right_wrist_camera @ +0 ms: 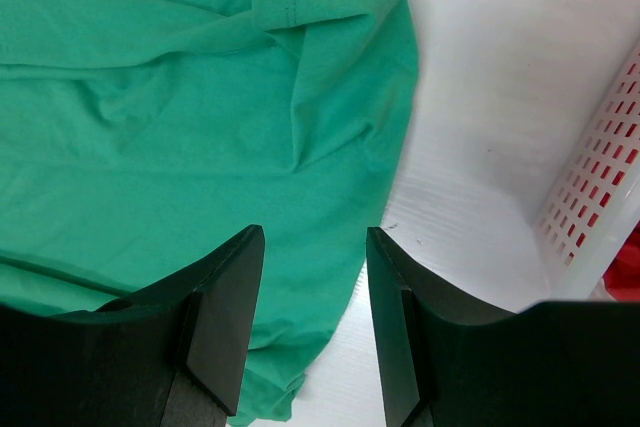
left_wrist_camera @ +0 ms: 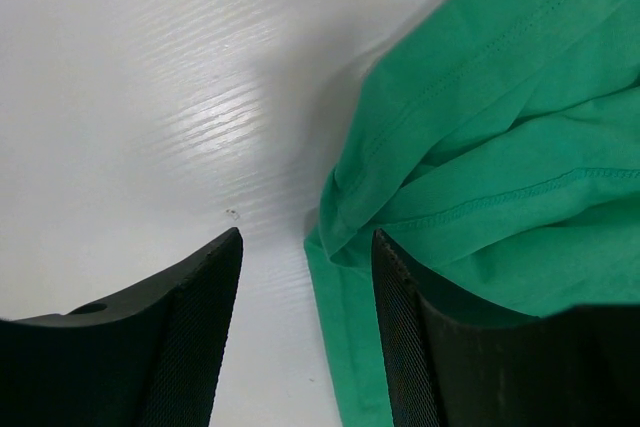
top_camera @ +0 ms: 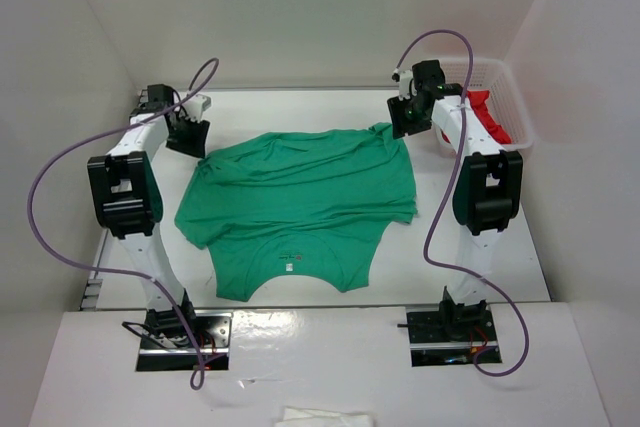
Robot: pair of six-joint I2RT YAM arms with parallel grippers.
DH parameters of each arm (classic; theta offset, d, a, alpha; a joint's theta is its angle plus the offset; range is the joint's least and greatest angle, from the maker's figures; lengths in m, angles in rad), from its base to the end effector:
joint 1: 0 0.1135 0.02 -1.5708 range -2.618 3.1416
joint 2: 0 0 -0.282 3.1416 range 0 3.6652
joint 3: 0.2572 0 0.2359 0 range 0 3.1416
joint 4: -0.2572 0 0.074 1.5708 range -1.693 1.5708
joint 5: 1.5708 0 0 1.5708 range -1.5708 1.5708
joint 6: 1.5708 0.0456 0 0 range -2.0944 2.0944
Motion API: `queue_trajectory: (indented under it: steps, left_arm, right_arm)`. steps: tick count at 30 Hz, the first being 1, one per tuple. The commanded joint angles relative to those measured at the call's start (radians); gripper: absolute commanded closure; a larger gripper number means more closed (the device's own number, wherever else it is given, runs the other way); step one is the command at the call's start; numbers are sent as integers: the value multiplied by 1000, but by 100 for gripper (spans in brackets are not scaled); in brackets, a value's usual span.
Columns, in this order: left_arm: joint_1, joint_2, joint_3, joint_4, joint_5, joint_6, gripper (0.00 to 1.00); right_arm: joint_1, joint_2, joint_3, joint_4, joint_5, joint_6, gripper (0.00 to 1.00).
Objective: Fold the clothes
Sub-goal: Flatten the tank top out
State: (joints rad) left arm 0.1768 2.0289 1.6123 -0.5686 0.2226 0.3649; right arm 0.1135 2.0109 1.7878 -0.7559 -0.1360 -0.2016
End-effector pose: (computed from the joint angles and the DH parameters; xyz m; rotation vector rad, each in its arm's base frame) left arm 0.4380 0.0680 0.2302 0.3212 2.5006 -0.0681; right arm 0.4388 0.0562 0.2778 -0.4508 2.5017 0.1388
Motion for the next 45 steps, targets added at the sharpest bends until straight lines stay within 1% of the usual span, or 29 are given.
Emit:
queue_trajectory:
  steps: [1, 4, 8, 11, 13, 15, 19, 20, 27, 28, 29, 31, 33, 34, 41, 45]
  left_arm:
    - [-14, 36, 32, -11, 20, 25, 39]
    - [-34, 54, 32, -11, -3, 25, 39]
    - [-43, 63, 32, -11, -25, 34, 42]
    - [-43, 63, 23, -2, -39, 43, 42]
    - [-43, 53, 23, 7, -49, 43, 45]
    - [-43, 53, 14, 7, -49, 43, 45]
    - [-43, 53, 14, 7, -58, 52, 52]
    - [-43, 53, 14, 7, -69, 52, 58]
    - [-43, 42, 3, 18, -69, 52, 69]
    - [-43, 42, 3, 18, -69, 52, 69]
    - [-43, 42, 3, 18, -69, 52, 73]
    - [-43, 42, 12, 18, -69, 52, 76]
    - [-43, 33, 12, 18, -80, 52, 83]
    - [-43, 22, 12, 18, -89, 52, 84]
    - [-43, -19, 21, 18, -89, -29, 84]
    - [-43, -42, 31, 18, -89, -107, 84]
  right_arm:
    - [5, -8, 24, 13, -10, 8, 47]
    - [5, -8, 24, 13, -10, 8, 47]
    - [5, -8, 24, 13, -10, 8, 47]
    - [5, -8, 24, 13, -10, 8, 47]
    - [5, -8, 15, 13, -10, 8, 47]
    - [5, -8, 15, 13, -19, 8, 47]
    - [5, -8, 15, 13, -19, 8, 47]
    - [5, -8, 15, 13, -19, 8, 47]
    - [5, -8, 5, 13, -28, 8, 47]
    - [5, -8, 5, 13, -28, 8, 48]
    - [5, -8, 5, 13, -28, 8, 48]
    - [5, -8, 5, 13, -28, 8, 48]
    - [5, -8, -4, 23, -19, 8, 48]
    - [5, -8, -4, 32, -19, 8, 48]
    - [5, 78, 45, 32, 3, -1, 48]
    - [46, 103, 82, 53, 65, -1, 48]
